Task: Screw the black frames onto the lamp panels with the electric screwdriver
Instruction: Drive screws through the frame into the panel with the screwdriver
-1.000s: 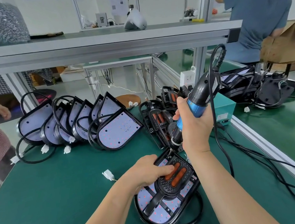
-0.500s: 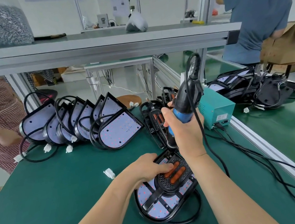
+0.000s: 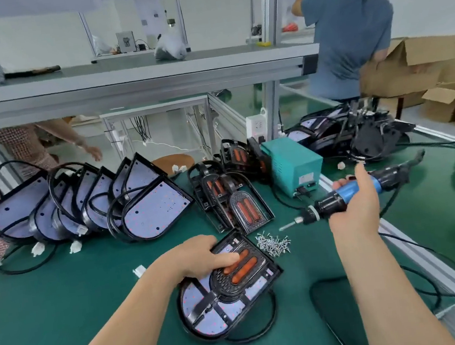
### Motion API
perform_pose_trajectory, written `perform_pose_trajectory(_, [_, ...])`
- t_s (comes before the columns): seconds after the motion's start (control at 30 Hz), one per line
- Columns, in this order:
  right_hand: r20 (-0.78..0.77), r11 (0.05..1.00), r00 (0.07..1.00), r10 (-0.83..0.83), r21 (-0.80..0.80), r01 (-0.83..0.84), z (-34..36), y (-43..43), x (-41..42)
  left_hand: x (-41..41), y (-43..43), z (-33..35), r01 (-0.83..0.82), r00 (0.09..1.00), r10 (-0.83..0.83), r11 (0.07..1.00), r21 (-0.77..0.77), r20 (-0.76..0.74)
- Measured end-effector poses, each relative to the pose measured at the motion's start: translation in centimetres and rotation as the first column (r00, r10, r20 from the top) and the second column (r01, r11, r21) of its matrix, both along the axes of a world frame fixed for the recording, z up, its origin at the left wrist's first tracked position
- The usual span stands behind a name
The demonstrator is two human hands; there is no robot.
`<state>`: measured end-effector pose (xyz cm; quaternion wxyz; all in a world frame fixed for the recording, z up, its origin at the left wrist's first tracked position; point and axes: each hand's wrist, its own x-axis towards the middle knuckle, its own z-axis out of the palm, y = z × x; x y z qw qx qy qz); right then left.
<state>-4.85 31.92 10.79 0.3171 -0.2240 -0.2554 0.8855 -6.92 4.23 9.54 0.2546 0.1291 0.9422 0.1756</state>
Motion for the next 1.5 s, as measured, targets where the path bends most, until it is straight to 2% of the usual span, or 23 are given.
perform_pose_trajectory(0.03, [0.040, 1.000, 0.999, -0.007, -0.029, 0.008, -1.3, 0.8, 0.3, 0.1, 0.8, 0.1, -0.010, 0.994, 0.007, 0.999, -0.031, -0.106])
perform_pose_trajectory(0.1, [0.112, 1.000, 0.994, -0.002, -0.023, 0.004, -3.6, 1.9, 0.8, 0.6, 3.1, 0.4, -0.033, 0.936, 0.035, 0.999, 0.012, -0.349])
perform_pose_trajectory(0.17, [0.129, 1.000, 0.992, -0.003, 0.018, 0.001, -5.4, 2.5, 1.2, 1.0, 5.9, 0.3, 0.078, 0.841, -0.040, 0.996, 0.047, -0.539])
perform_pose_trajectory(0.2, [0.122, 0.999, 0.992, -0.015, 0.037, 0.011, -6.0, 2.7, 1.3, 1.2, 7.3, 0.2, 0.146, 0.811, -0.100, 0.989, 0.033, -0.576])
perform_pose_trajectory(0.37, [0.100, 0.982, 0.995, -0.028, 0.187, 0.009, -7.1, 3.3, 1.4, 0.3, 12.6, -1.2, 0.334, 0.724, -0.435, 0.900, -0.279, -0.535])
perform_pose_trajectory(0.5, [0.075, 0.982, 0.997, 0.008, 0.187, -0.022, -7.1, 3.7, 1.2, -1.1, 14.0, -2.0, 0.414, 0.652, -0.567, 0.822, -0.390, -0.503])
perform_pose_trajectory(0.67, [0.056, 0.988, 0.998, -0.015, 0.156, 0.006, -7.2, 3.9, 0.9, -2.0, 14.6, -2.0, 0.464, 0.657, -0.621, 0.780, -0.420, -0.428])
perform_pose_trajectory(0.87, [0.055, 0.989, 0.998, -0.013, 0.150, 0.005, -7.4, 4.0, 0.7, -1.9, 14.8, -1.7, 0.539, 0.613, -0.695, 0.715, -0.445, -0.376])
perform_pose_trajectory(0.93, [0.052, 0.991, 0.999, -0.005, 0.131, -0.002, -7.4, 4.0, 0.8, -1.8, 14.6, -1.6, 0.526, 0.670, -0.630, 0.776, -0.347, -0.393])
perform_pose_trajectory(1.03, [0.055, 0.994, 0.998, 0.000, 0.107, -0.006, -7.4, 4.2, 1.0, -1.4, 13.8, -1.3, 0.400, 0.848, -0.331, 0.912, 0.089, -0.415])
perform_pose_trajectory(1.1, [0.052, 0.994, 0.999, 0.007, 0.105, -0.012, -7.3, 4.2, 1.2, -1.2, 12.9, -0.9, 0.263, 0.925, -0.138, 0.905, 0.335, -0.353])
perform_pose_trajectory(1.2, [0.065, 0.997, 0.997, 0.029, 0.069, -0.034, -6.8, 3.7, 1.3, -0.7, 11.1, 0.1, 0.114, 0.976, 0.003, 0.842, 0.527, -0.216])
perform_pose_trajectory(1.3, [0.025, 0.999, 0.999, 0.034, -0.013, -0.034, -5.5, 2.6, 1.3, 0.2, 9.3, 1.0, -0.002, 0.984, 0.120, 0.746, 0.666, -0.132])
perform_pose_trajectory(1.4, [-0.027, 0.997, 0.999, 0.043, -0.062, -0.045, -3.6, 1.0, 1.4, 1.5, 7.8, 1.2, -0.164, 0.977, 0.206, 0.573, 0.803, 0.052])
perform_pose_trajectory(1.5, [-0.087, 0.994, 0.995, 0.039, -0.102, -0.048, -0.9, -0.7, 1.4, 2.9, 6.5, 0.8, -0.323, 0.935, 0.288, 0.442, 0.837, 0.209])
